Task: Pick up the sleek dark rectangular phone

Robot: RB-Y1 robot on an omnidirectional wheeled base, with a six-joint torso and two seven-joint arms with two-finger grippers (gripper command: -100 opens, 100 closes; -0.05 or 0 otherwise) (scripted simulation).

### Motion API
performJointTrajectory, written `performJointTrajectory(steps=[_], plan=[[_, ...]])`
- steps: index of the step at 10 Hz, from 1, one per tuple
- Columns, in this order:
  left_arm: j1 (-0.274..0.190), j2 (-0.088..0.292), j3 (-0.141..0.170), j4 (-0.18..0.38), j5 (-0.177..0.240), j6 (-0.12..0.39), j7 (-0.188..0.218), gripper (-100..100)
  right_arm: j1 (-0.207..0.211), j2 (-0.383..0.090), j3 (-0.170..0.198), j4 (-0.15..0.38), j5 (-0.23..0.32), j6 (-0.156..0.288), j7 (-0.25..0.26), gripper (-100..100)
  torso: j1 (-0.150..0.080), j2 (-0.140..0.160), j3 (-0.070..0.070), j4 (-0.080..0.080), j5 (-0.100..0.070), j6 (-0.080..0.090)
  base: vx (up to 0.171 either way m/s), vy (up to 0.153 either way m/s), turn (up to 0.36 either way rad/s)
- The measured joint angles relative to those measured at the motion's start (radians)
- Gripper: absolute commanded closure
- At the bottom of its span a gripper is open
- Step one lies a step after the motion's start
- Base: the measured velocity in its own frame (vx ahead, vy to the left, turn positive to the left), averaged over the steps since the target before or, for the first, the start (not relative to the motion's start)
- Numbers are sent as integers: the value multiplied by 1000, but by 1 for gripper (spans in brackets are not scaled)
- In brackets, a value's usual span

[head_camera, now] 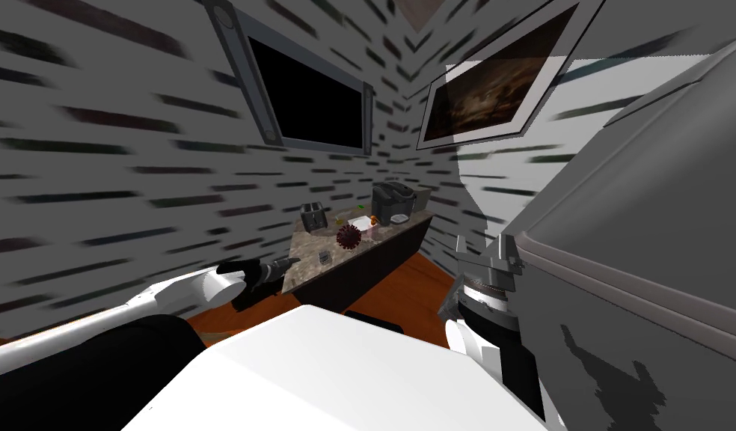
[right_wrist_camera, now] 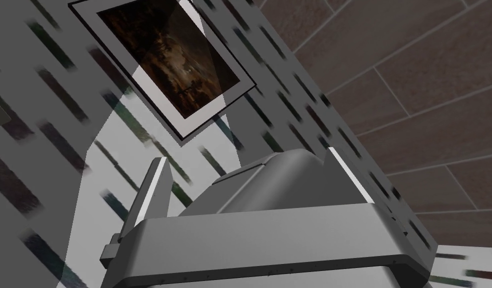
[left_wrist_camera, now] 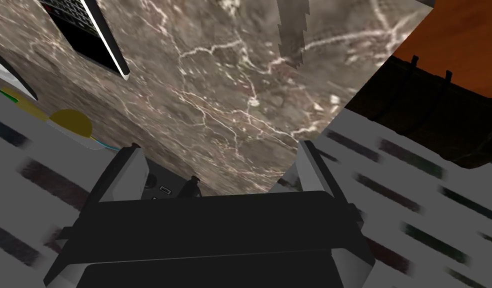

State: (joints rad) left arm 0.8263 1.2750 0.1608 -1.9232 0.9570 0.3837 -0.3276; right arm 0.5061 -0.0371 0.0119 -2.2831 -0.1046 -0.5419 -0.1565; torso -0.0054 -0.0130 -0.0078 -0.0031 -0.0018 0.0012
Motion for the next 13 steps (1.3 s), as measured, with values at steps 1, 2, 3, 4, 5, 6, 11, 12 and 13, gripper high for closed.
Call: performJointTrajectory(steps=[1, 2, 3, 4, 5, 6, 11, 12, 13], plan=[[0, 27, -6, 7, 23, 25, -4, -100, 0, 0, 0, 0, 0, 0, 0, 0, 0, -1, 0, 0, 0, 0, 105, -102, -15], [0, 46, -11, 13, 37, 41, -8, -100, 0, 0, 0, 0, 0, 0, 0, 0, 1, 0, 0, 0, 0, 0, 139, -113, -41], [3, 73, -17, 19, 59, 62, -13, -100, 0, 0, 0, 0, 0, 0, 0, 0, 0, -1, -1, 0, 0, 0, 125, -86, -13], [6, 92, -20, 23, 73, 76, -17, -100, 0, 0, 0, 0, 0, 0, 0, 0, 1, 0, 0, 0, 0, 0, 145, -99, -48], [7, 121, -32, 36, 101, 92, -25, -100, 0, 0, 0, 0, 0, 0, 0, 0, 1, -2, -1, 0, 0, 0, 164, -151, -69], [9, 153, -41, 45, 132, 120, -32, -100, 0, 0, 0, 0, 0, 0, 0, 0, -2, -3, -2, -1, 0, 0, 118, -108, -12], [42, 286, -73, 67, 229, 233, -52, -100, 0, 0, 0, 0, 0, 0, 0, 0, -1, -5, -3, -1, 0, 0, 171, -106, -59], [53, 310, -75, 71, 251, 253, -56, -100, 0, 0, 0, 0, 0, 0, 0, 0, 1, -2, -2, -1, 0, 0, 115, -49, -42], [47, 327, -92, 76, 264, 273, -58, -100, 0, 0, 0, 0, 0, 0, 0, 0, 3, 0, 0, 0, 1, 0, 106, -22, -31]])
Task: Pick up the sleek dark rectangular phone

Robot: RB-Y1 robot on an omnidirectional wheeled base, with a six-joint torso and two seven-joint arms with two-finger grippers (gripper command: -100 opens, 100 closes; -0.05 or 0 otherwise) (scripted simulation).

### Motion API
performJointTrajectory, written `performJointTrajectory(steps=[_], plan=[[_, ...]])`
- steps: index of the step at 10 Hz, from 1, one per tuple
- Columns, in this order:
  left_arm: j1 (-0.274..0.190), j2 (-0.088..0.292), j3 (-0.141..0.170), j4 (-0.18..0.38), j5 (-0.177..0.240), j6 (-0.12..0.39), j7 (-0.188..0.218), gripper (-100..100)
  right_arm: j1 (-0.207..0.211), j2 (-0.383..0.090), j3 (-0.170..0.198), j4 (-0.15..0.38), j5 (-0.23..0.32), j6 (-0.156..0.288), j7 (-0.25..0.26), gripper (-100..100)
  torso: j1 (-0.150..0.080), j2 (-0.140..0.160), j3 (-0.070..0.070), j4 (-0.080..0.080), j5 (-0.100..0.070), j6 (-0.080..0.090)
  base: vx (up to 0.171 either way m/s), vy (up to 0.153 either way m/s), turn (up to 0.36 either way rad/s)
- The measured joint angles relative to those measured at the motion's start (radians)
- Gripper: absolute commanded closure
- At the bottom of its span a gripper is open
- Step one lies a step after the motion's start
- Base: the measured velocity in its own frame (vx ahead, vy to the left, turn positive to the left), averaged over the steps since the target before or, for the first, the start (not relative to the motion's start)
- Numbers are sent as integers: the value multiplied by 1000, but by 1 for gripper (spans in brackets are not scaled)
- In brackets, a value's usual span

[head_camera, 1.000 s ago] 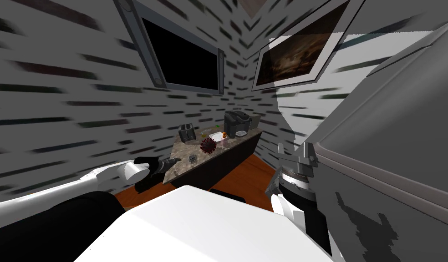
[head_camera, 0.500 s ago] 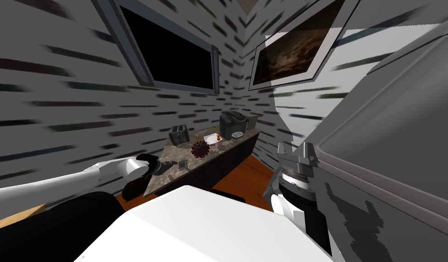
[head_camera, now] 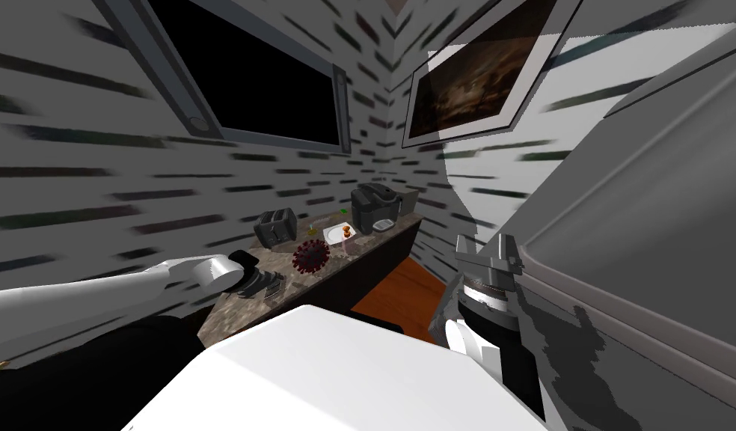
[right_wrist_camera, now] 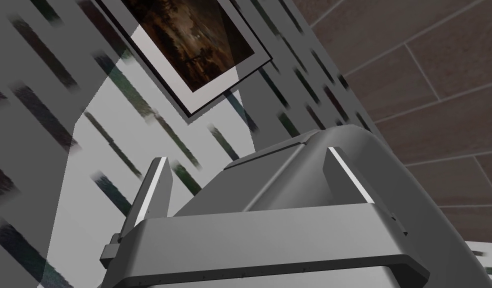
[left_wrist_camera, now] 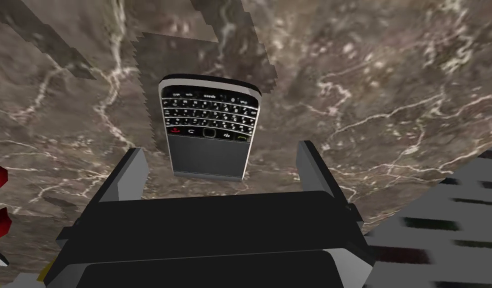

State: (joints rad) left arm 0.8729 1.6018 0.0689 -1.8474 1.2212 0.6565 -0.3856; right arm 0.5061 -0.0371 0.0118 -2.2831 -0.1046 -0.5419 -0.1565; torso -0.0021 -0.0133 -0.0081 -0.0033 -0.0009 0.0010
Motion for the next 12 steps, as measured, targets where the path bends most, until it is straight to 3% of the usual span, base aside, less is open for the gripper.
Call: performJointTrajectory(steps=[1, 2, 3, 7, 8, 12], plan=[[1, 14, -14, 14, 23, 12, -13, -100, 0, 0, 0, 0, 0, 0, 0, 0, 2, 1, 1, 0, 0, 0, 46, -4, -4], [2, 15, -15, 16, 26, 15, -18, 0, 0, 0, 0, 0, 0, 0, 0, 0, 3, 5, 3, 1, 1, 0, 9, -2, 0], [2, 15, -15, 16, 26, 14, -17, -100, 0, 0, 0, 0, 0, 0, 0, 0, 4, 8, 4, 2, 1, -1, 10, -1, -83], [-3, -56, -52, 54, -21, -17, -34, -100, 0, 0, 0, 0, 0, 0, 0, 0, 5, 10, 6, 2, 1, -1, 6, 2, -48], [-4, -58, -54, 55, -23, -19, -34, 100, 0, 0, 0, 0, 0, 0, 0, 0, 4, 10, 6, 2, 1, -1, 0, 0, 0], [-4, -57, -54, 54, -23, -19, -35, 100, 0, 0, 0, 0, 0, 0, 0, 0, 5, 10, 6, 2, 1, -1, 0, 0, 0]])
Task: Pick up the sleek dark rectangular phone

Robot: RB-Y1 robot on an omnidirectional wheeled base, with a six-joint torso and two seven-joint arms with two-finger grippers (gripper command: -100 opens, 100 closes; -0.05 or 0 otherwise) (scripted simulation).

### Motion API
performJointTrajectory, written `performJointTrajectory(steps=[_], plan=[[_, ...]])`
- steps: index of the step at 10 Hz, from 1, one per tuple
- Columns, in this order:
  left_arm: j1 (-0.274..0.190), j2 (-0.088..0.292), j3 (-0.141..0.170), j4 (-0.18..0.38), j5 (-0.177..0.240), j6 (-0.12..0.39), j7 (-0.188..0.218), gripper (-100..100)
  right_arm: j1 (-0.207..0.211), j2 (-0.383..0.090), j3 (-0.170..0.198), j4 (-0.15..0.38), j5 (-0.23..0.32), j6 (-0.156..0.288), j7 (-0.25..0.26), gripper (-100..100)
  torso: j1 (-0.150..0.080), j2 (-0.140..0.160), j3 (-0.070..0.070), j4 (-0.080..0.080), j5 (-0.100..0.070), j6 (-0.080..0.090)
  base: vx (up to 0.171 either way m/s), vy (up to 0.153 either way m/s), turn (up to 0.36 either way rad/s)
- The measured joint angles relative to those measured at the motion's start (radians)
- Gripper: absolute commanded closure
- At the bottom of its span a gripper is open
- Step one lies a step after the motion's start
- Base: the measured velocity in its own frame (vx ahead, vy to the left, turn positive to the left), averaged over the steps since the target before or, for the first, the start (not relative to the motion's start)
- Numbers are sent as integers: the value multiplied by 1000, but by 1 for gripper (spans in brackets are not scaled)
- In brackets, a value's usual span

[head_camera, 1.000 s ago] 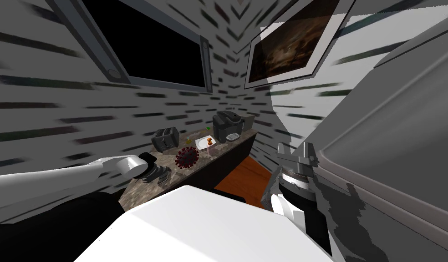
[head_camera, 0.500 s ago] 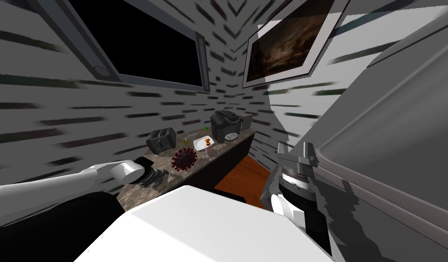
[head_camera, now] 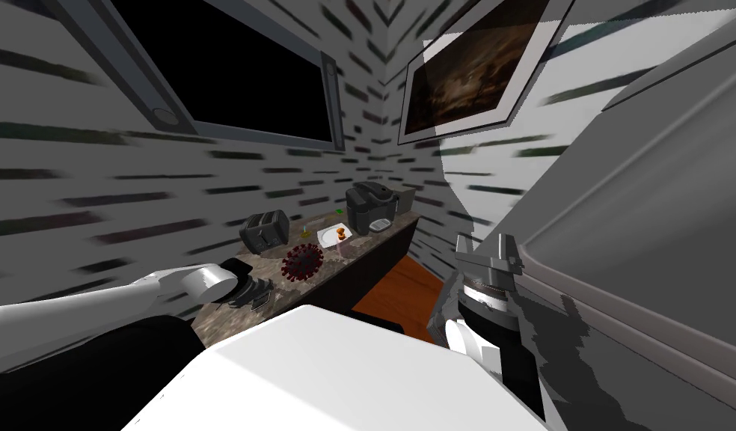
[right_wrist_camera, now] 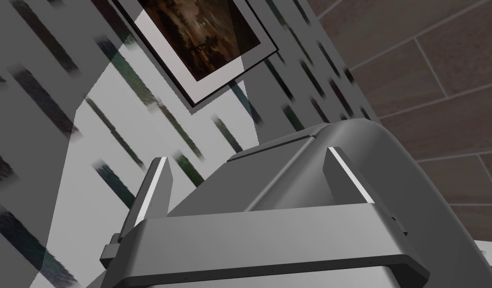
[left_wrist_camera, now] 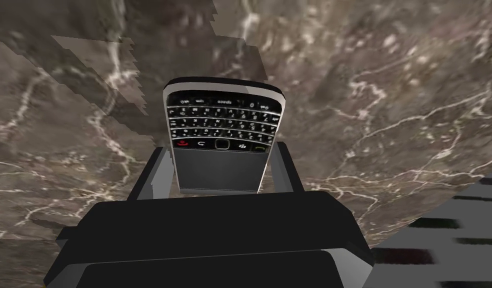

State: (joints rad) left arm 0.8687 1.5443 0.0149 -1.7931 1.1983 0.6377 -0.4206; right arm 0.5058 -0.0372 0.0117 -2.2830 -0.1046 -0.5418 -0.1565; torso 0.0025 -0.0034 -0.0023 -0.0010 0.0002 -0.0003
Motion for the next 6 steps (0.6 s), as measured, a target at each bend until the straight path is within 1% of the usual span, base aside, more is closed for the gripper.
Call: performJointTrajectory(steps=[1, 2, 3, 4, 5, 6], plan=[[0, 0, 0, 0, 0, 0, 0, 0, 0, 0, 0, 0, 0, 0, 0, 0, 0, 0, 0, 0, 0, 0, 0, 0, 0], [0, 0, 0, 0, 0, 0, 0, 100, 0, 0, 0, 0, 0, 0, 0, 0, 0, 0, 0, 0, 0, 0, -6, 1, 114], [-4, 17, 6, -10, 9, 9, 6, 100, 0, 0, 0, 0, 0, 0, 0, 0, 0, 0, 0, 0, -1, -1, -9, -3, 94], [2, 35, 18, -23, 17, 17, 14, 100, 0, 0, 0, 0, 0, 0, 0, 0, -1, 0, 0, 0, -1, -1, -12, -4, 50], [4, 53, 27, -27, 37, 23, 12, 100, 0, 0, 0, 0, 0, 0, 0, 0, -1, 0, 0, 0, -1, 0, 0, 0, 0], [4, 54, 28, -26, 39, 24, 11, 0, 0, 0, 0, 0, 0, 0, 0, 0, -1, 0, 0, 0, 0, 0, 0, 0, 0]])
